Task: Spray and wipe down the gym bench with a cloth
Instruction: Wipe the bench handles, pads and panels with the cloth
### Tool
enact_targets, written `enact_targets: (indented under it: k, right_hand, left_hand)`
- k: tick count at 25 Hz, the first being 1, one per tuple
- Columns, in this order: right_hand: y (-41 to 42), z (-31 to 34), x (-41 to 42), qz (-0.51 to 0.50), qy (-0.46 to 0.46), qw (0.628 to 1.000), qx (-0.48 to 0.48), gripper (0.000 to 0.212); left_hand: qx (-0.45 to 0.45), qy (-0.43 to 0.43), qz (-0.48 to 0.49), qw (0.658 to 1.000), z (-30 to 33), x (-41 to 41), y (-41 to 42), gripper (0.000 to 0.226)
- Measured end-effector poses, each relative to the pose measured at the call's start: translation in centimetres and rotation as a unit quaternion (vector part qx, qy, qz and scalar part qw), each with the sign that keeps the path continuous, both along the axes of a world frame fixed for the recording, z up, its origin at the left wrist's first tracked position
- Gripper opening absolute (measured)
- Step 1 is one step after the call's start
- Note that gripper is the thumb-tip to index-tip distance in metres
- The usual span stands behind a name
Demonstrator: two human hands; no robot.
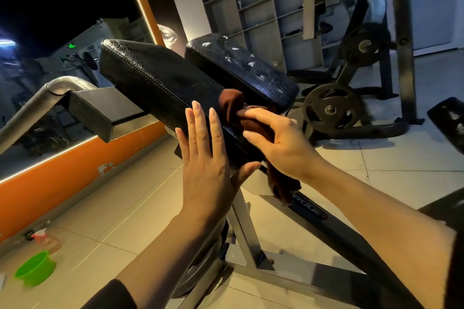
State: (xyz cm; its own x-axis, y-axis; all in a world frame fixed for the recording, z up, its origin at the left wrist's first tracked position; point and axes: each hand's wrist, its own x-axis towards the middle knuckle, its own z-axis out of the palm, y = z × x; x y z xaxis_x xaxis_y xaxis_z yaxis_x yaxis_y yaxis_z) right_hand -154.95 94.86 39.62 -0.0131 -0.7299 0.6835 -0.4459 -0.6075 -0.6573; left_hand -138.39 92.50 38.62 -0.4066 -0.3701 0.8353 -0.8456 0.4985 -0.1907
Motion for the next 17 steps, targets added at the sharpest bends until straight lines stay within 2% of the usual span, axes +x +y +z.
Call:
enact_targets:
  k: [2,5,7,10,13,15,17]
  right_hand:
    - [-1.1,1.0,-0.2,0.013,0.020,0.999,0.026,0.037]
    - [-1.8,1.8,-0.3,0.006,-0.014,0.995,0.097,0.039]
    - [-1.0,1.8,0.7,0.046,-0.031,0.996,0.073,0.036]
    - [-0.1,3.1,3.0,0.126,0.032,0.991,-0.017,0.038]
    - [-4.1,5.5,2.9,0.044,0.091,0.995,-0.007,0.038]
    - [-6.4,6.7,2.1,-0.020,0.082,0.996,0.041,0.040]
    - [-6.9,6.9,1.8,-0.020,0.055,0.996,0.064,0.040]
  left_hand:
    - [-0.001,-0.005,0.003,1.000,0.0,0.0,0.0,0.099]
    - [-0.020,-0.010,0.005,1.000,0.5,0.7,0.1,0.095]
    - [-0.036,-0.020,-0.016,0.999,1.1,2.2,-0.4,0.085]
    - [-0.069,-0.042,-0.052,0.995,3.0,4.4,-1.7,0.078]
    - [-0.079,-0.046,-0.019,0.996,5.6,4.9,-2.4,0.078]
    - [-0.082,-0.065,0.019,0.994,7.5,5.3,-2.7,0.076]
    - [-0.087,-0.081,0.036,0.992,9.2,6.6,-3.1,0.073]
